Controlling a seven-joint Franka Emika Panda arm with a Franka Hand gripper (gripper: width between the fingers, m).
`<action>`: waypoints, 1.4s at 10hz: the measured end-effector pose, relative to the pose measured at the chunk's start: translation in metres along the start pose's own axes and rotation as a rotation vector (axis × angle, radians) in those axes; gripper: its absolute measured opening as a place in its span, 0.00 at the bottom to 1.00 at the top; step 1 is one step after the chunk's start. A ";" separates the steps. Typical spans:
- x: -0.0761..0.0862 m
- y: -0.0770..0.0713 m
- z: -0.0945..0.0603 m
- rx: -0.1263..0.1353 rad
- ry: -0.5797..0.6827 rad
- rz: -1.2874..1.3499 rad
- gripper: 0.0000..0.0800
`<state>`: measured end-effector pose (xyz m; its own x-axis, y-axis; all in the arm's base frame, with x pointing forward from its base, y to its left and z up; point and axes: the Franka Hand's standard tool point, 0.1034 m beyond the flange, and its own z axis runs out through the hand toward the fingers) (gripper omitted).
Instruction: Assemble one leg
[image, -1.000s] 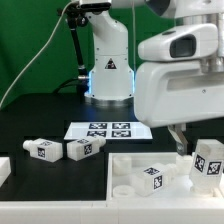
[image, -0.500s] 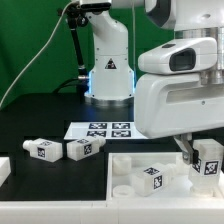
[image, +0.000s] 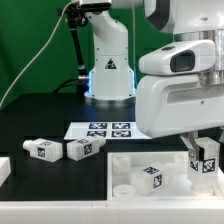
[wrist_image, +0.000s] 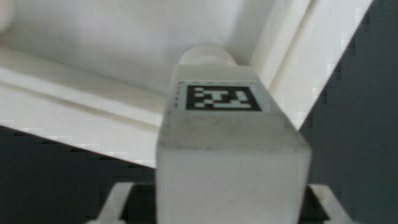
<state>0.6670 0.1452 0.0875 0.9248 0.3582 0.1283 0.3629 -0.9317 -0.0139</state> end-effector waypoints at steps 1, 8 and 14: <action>0.000 0.000 0.000 0.000 0.000 -0.001 0.35; 0.000 0.010 0.001 0.006 0.051 0.674 0.35; -0.010 0.014 0.001 -0.026 0.070 1.320 0.35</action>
Offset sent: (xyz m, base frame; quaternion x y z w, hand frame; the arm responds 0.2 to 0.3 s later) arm 0.0000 0.0000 0.0000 0.0000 0.0000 0.1938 0.9810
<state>0.6630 0.1286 0.0853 0.5713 -0.8164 0.0841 -0.8031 -0.5772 -0.1482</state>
